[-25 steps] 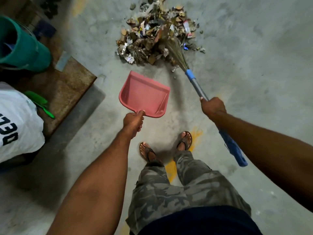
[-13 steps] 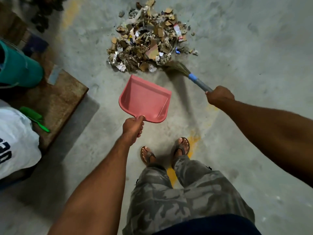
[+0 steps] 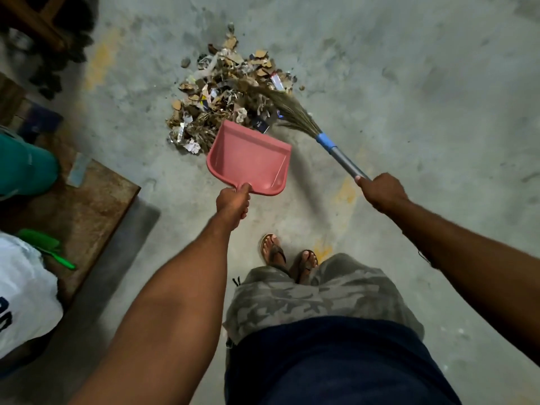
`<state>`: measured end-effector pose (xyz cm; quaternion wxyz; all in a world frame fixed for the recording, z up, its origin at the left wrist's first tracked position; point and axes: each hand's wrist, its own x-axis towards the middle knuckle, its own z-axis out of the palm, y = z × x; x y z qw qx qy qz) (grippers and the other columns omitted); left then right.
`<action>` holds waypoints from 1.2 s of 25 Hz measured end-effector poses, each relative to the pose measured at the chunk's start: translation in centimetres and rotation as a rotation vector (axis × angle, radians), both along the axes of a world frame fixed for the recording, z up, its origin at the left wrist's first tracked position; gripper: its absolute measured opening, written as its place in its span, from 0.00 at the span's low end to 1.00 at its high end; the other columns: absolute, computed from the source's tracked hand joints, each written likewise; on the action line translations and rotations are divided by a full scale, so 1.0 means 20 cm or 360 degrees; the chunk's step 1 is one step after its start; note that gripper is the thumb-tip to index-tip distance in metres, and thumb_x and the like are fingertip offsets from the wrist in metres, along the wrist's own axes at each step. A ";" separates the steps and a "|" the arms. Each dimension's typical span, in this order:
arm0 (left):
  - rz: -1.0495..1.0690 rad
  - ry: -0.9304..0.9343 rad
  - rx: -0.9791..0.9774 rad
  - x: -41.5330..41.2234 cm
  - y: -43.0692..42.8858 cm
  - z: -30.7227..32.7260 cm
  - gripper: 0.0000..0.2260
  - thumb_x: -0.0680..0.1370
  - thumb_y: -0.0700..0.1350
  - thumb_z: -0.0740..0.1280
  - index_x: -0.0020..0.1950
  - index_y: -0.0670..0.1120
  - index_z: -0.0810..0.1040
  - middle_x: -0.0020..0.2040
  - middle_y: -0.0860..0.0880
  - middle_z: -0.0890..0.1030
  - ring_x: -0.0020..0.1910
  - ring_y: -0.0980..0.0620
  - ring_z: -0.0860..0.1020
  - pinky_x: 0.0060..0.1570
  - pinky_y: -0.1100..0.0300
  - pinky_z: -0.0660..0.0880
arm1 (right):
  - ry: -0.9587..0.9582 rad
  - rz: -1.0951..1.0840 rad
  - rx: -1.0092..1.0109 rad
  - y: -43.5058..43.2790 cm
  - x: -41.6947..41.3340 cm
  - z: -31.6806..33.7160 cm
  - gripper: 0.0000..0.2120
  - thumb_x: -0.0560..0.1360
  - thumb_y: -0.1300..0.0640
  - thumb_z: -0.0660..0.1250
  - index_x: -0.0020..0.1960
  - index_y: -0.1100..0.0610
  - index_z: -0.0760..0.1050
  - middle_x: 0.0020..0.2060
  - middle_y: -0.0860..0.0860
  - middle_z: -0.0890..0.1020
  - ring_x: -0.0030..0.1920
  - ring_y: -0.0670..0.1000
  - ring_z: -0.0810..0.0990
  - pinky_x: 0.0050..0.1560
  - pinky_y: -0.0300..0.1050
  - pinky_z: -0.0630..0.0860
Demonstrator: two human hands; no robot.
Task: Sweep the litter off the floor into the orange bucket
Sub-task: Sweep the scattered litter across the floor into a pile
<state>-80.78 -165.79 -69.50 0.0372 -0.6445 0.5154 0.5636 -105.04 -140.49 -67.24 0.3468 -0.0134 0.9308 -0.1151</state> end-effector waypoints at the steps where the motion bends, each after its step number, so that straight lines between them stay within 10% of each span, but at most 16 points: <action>1: -0.0011 -0.0004 0.0001 -0.04 -0.02 0.00 0.14 0.78 0.51 0.70 0.38 0.41 0.79 0.27 0.48 0.76 0.22 0.52 0.71 0.24 0.63 0.66 | -0.0052 -0.0137 -0.0019 0.03 -0.02 -0.02 0.30 0.75 0.33 0.66 0.48 0.63 0.79 0.42 0.61 0.85 0.37 0.61 0.84 0.34 0.48 0.78; 9: 0.0009 -0.0115 0.0008 -0.38 -0.08 -0.20 0.14 0.77 0.51 0.70 0.44 0.40 0.83 0.28 0.49 0.77 0.23 0.52 0.71 0.24 0.63 0.67 | -0.0330 -0.0151 0.0129 -0.18 -0.35 -0.37 0.24 0.78 0.44 0.67 0.56 0.66 0.80 0.47 0.63 0.86 0.46 0.63 0.86 0.48 0.54 0.84; 14: 0.0196 -0.0252 -0.0032 -0.57 0.01 -0.34 0.13 0.77 0.51 0.71 0.41 0.41 0.82 0.28 0.48 0.77 0.22 0.52 0.71 0.25 0.62 0.67 | -0.0480 0.0281 0.0001 -0.49 -0.64 -0.46 0.21 0.80 0.42 0.67 0.51 0.63 0.77 0.38 0.59 0.82 0.33 0.59 0.81 0.32 0.47 0.76; 30: 0.0322 -0.0101 -0.0044 -1.51 -0.09 -0.22 0.14 0.77 0.50 0.70 0.35 0.43 0.78 0.26 0.49 0.75 0.19 0.53 0.68 0.22 0.65 0.64 | 0.0101 0.0438 0.0162 -0.16 -1.60 -0.25 0.23 0.78 0.38 0.63 0.50 0.58 0.79 0.48 0.60 0.83 0.47 0.63 0.81 0.43 0.48 0.73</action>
